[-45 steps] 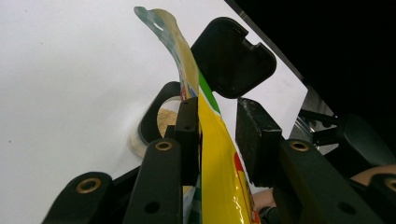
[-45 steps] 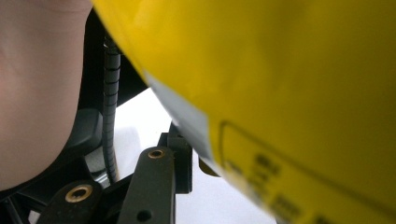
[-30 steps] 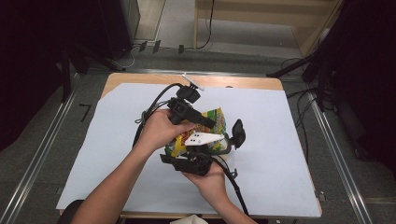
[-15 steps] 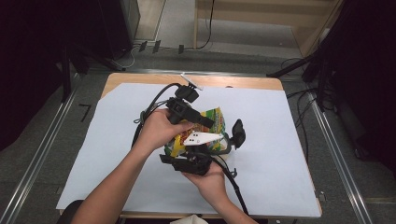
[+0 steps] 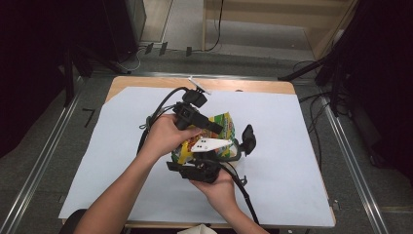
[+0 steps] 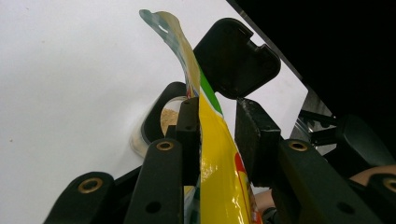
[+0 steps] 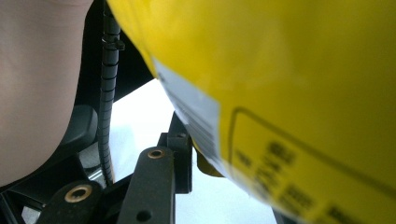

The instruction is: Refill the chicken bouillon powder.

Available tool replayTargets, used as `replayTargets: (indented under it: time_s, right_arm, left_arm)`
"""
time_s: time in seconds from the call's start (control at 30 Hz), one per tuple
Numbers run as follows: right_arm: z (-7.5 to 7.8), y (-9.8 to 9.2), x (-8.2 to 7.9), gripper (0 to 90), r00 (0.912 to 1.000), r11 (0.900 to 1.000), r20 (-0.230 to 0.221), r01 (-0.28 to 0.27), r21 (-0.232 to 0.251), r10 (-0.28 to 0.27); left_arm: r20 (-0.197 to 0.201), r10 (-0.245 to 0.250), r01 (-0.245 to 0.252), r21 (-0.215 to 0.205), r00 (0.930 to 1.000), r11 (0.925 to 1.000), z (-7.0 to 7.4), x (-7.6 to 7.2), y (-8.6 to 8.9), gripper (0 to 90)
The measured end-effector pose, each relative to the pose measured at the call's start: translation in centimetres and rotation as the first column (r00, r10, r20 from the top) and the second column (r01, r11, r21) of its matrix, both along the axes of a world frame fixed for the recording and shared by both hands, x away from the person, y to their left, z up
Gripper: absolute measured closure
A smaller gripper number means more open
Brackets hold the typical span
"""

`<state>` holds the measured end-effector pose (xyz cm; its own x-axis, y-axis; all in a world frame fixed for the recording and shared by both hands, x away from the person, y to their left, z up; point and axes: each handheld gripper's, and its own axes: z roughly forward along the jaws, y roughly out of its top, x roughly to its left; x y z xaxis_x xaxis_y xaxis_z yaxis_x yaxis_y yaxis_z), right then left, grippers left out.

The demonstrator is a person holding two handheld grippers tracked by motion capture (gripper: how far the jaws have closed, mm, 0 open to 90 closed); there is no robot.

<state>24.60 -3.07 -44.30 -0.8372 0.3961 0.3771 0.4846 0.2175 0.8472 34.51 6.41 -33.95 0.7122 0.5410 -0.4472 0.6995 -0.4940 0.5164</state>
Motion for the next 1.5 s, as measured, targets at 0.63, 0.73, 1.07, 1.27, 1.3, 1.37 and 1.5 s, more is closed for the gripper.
replayTargets:
  time_s: [0.63, 0.73, 1.07, 1.27, 1.3, 1.37, 1.5]
  right_arm:
    - [0.21, -0.02, -0.07, 70.0, 1.0, 1.0, 0.005, 0.005, 0.006, -0.005]
    - [0.24, -0.03, -0.08, 70.0, 1.0, 1.0, 0.008, 0.003, 0.007, -0.003]
    - [0.2, 0.01, -0.08, 70.0, 1.0, 1.0, 0.005, 0.002, 0.007, -0.003]
    - [0.21, 0.01, -0.1, 70.0, 1.0, 1.0, 0.005, 0.003, 0.008, -0.003]
    - [0.2, 0.02, -0.1, 70.0, 1.0, 1.0, 0.004, 0.002, 0.008, -0.002]
    - [0.2, 0.02, -0.11, 70.0, 1.0, 1.0, 0.003, 0.003, 0.008, -0.003]
    - [0.2, 0.02, -0.11, 70.0, 1.0, 1.0, 0.002, 0.004, 0.007, -0.004]
  left_arm:
    - [0.019, 0.002, -0.002, -0.011, 0.9998, 0.9999, 0.37, -0.25, -0.07, 71.8]
    - [0.017, 0.002, -0.002, -0.008, 0.9999, 1.0, 0.36, -0.25, -0.05, 71.7]
    - [0.018, 0.001, 0.0, -0.006, 0.9998, 1.0, 0.33, -0.24, -0.04, 71.8]
    - [0.018, 0.0, 0.0, -0.005, 0.9998, 1.0, 0.33, -0.25, -0.06, 71.7]
    - [0.017, 0.0, 0.0, -0.004, 0.9999, 1.0, 0.32, -0.24, -0.06, 71.7]
    - [0.015, -0.005, 0.005, -0.001, 0.9999, 1.0, 0.32, -0.2, -0.04, 71.7]
    - [0.015, -0.002, 0.002, -0.002, 0.9999, 1.0, 0.29, -0.17, -0.04, 71.8]
